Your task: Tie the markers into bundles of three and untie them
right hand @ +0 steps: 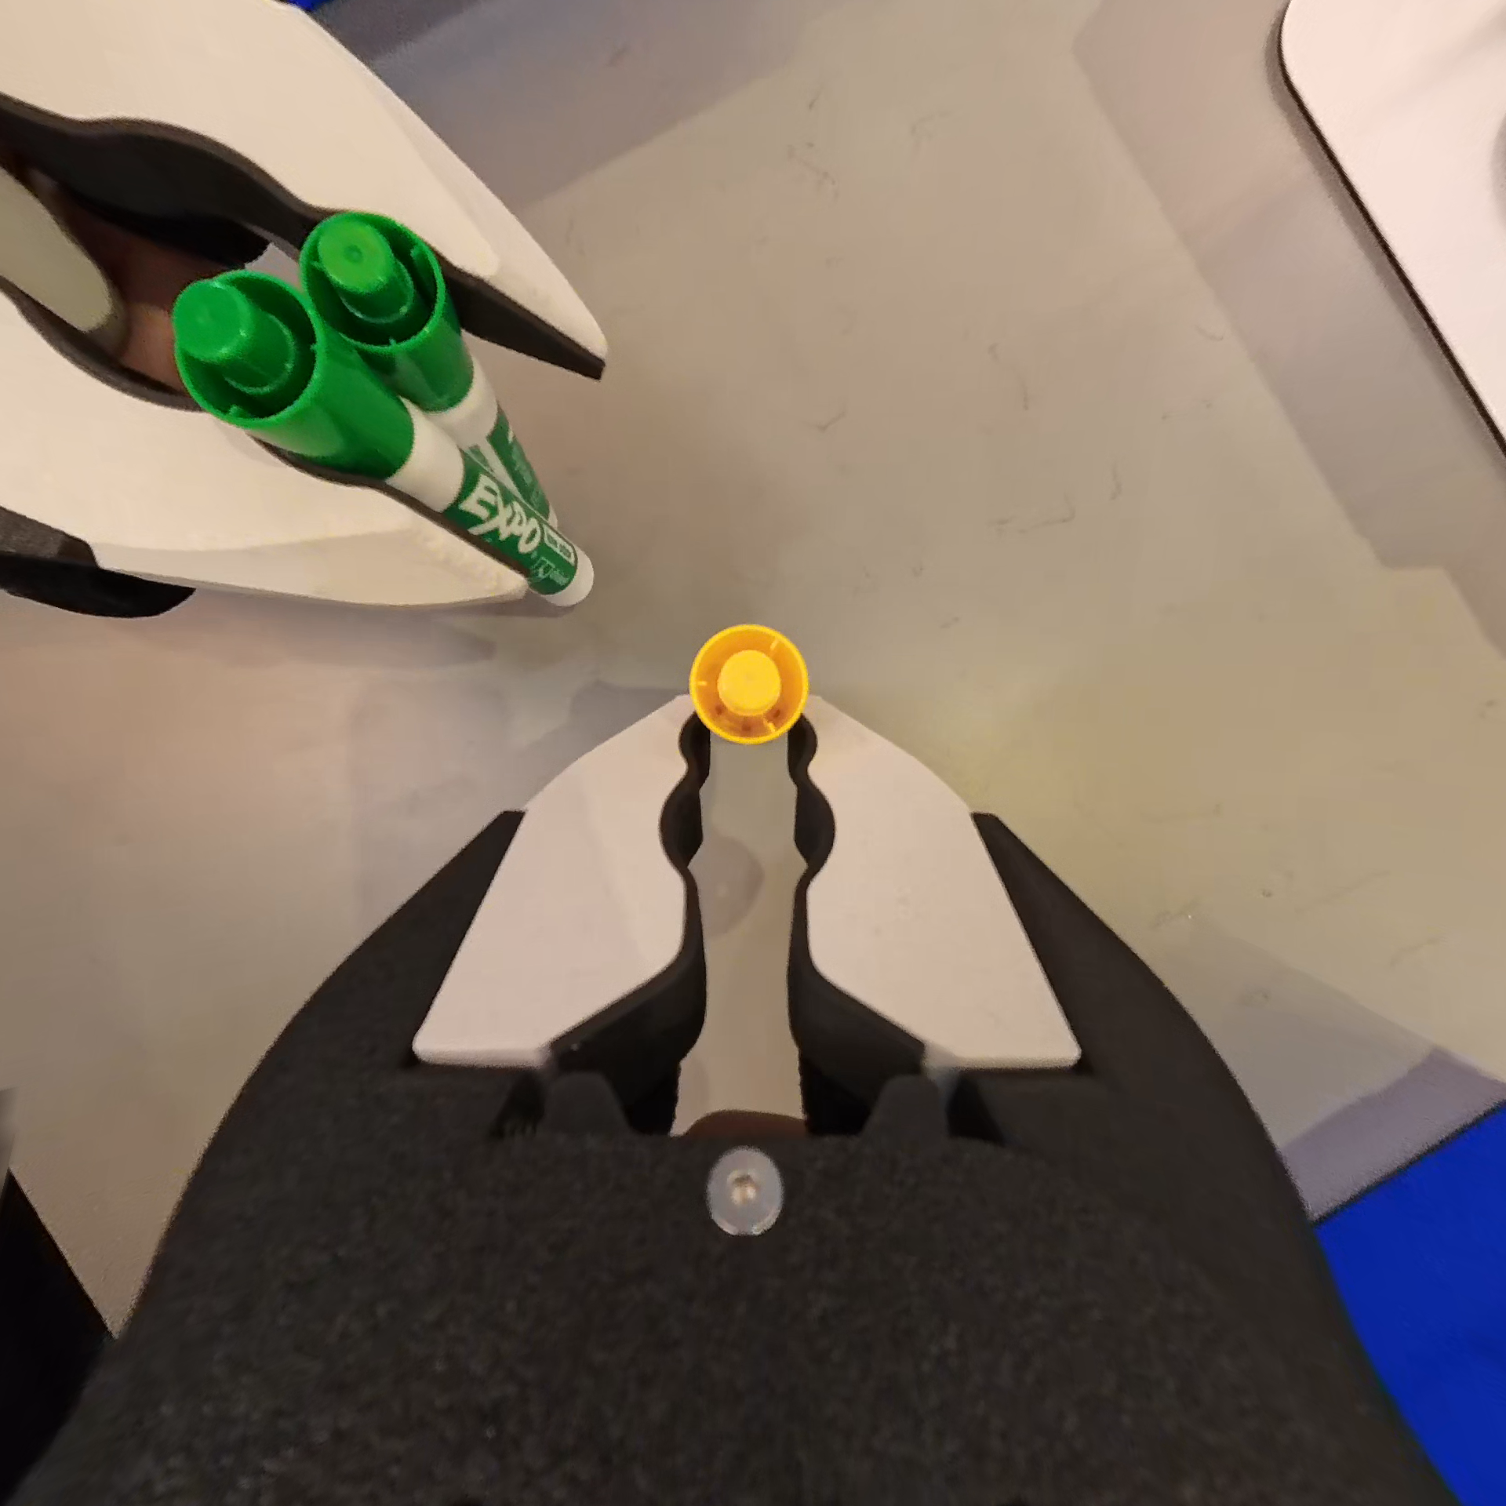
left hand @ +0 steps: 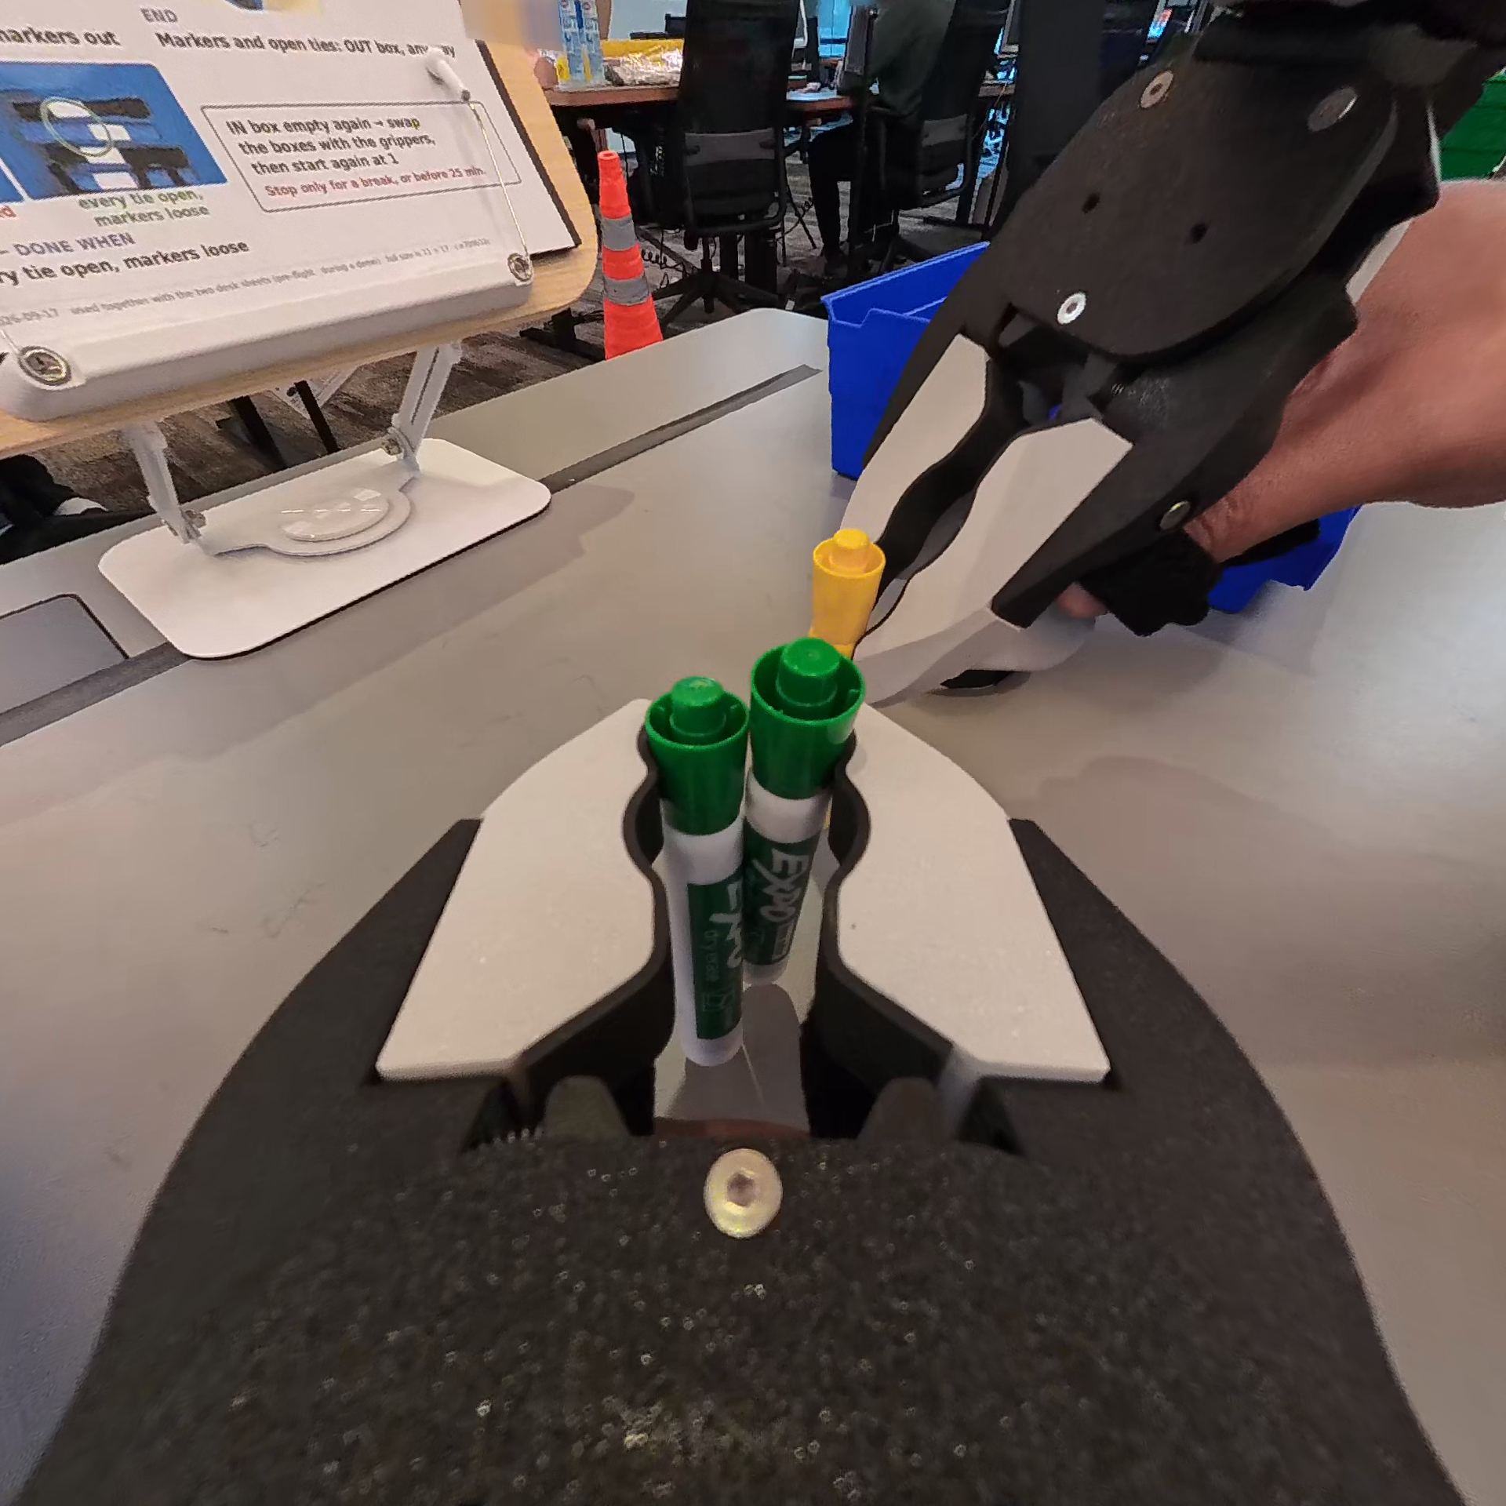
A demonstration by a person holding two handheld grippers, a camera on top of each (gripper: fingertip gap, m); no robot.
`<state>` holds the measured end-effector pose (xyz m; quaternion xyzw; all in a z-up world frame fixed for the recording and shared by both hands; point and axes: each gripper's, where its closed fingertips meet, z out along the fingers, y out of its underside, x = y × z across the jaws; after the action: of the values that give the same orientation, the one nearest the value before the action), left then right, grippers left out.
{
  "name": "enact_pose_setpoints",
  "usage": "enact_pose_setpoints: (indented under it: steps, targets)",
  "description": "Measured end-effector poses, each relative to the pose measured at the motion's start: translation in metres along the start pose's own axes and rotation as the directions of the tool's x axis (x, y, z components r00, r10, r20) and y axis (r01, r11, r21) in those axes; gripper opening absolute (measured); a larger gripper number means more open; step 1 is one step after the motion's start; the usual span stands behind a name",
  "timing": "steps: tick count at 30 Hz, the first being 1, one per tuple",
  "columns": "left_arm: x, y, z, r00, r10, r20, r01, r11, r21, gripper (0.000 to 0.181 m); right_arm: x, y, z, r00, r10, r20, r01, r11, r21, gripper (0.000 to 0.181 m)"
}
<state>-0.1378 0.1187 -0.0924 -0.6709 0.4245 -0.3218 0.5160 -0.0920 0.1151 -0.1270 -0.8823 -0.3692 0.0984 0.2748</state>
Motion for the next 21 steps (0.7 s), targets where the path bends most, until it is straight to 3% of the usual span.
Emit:
enact_pose_setpoints:
  steps: [15,21]
  targets:
    - [0.002,0.003,0.000,1.000,0.007,-0.007,-0.007,1.000,-0.009,0.037,0.004,0.001,-0.008,1.000,0.003,-0.023,-0.002,0.999,0.049,0.034]
    - [0.006,0.004,-0.001,1.000,0.012,-0.025,-0.013,1.000,-0.013,0.037,0.006,0.027,-0.043,0.995,0.055,-0.085,-0.034,0.973,0.229,0.039]
